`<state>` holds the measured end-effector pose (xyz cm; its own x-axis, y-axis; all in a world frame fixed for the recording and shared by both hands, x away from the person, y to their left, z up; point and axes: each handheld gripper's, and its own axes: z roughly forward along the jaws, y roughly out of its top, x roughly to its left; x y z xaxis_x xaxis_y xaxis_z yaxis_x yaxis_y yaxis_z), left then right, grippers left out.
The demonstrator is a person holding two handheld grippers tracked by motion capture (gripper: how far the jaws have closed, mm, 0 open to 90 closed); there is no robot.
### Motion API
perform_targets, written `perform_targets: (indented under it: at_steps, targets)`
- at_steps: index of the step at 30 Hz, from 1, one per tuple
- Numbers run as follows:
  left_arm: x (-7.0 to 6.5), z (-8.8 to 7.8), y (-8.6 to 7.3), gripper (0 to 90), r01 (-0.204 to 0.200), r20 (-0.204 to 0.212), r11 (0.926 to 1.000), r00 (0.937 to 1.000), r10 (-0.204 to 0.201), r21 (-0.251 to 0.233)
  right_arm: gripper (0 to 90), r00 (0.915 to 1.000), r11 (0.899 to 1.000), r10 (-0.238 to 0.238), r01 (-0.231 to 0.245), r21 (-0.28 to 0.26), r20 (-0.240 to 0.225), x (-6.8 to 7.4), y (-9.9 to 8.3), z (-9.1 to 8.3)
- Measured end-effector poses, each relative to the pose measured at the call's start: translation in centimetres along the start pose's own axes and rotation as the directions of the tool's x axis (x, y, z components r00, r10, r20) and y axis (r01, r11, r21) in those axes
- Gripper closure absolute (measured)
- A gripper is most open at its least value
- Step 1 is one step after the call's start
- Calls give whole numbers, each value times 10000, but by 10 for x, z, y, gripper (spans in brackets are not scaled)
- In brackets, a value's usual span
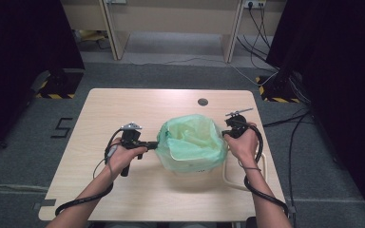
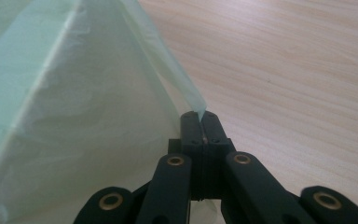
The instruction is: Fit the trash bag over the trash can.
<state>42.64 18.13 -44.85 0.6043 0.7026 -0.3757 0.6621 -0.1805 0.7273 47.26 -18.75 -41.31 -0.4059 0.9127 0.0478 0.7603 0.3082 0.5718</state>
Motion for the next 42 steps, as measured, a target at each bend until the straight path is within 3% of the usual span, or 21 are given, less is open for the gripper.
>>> perform_targets:
  at_steps: [7, 9, 11, 15, 18, 22, 29, 33, 35, 38, 42]
  targets:
    - [0, -1, 0, 888, -127, -50, 9999, 9999, 127, -22, 900, 9999, 9999, -122, 123, 93, -93, 0, -3, 0]
    - [-3, -6, 2, 814, -352, -233, 9988, 9991, 345, -331, 900, 9999, 9999, -133, 133, -20, -95, 0, -3, -2]
    - [-6, -13, 6, 697, -975, -466, 9930, 9944, 946, -661, 862, 9999, 9998, -119, 117, -165, -88, 0, -3, -5]
    - [-13, -27, 14, 576, -1611, -484, 9778, 9866, 1560, -1341, 834, 9999, 9990, -94, 91, -440, -63, 0, -3, -11]
    - [-19, -32, 22, 538, -1792, -220, 9697, 9838, 1781, -1662, 824, 10000, 9986, -56, 51, -531, -77, -1, -3, -13]
    - [-21, -27, 30, 530, -1911, -72, 9673, 9813, 1926, -1667, 824, 9999, 9983, -53, 48, -588, -88, 0, -2, -13]
    - [-14, -8, 41, 592, -1776, 175, 9751, 9832, 1815, -1326, 833, 9999, 9982, -120, 115, -588, -83, 1, -2, -12]
    - [-12, -2, 48, 724, -1808, 356, 9775, 9820, 1856, -1091, 836, 9998, 9981, -174, 170, -598, -55, 1, -3, -12]
    - [-10, 0, 51, 803, -1597, 376, 9825, 9858, 1639, -961, 842, 9998, 9980, -186, 182, -605, -54, 1, -3, -12]
    - [-7, 3, 56, 890, -1398, 269, 9857, 9894, 1429, -938, 858, 9998, 9979, -188, 184, -617, -66, 1, -3, -12]
    - [-3, 8, 60, 893, -1238, -10, 9881, 9923, 1242, -912, 889, 9998, 9980, -174, 168, -602, -91, 2, -2, -12]
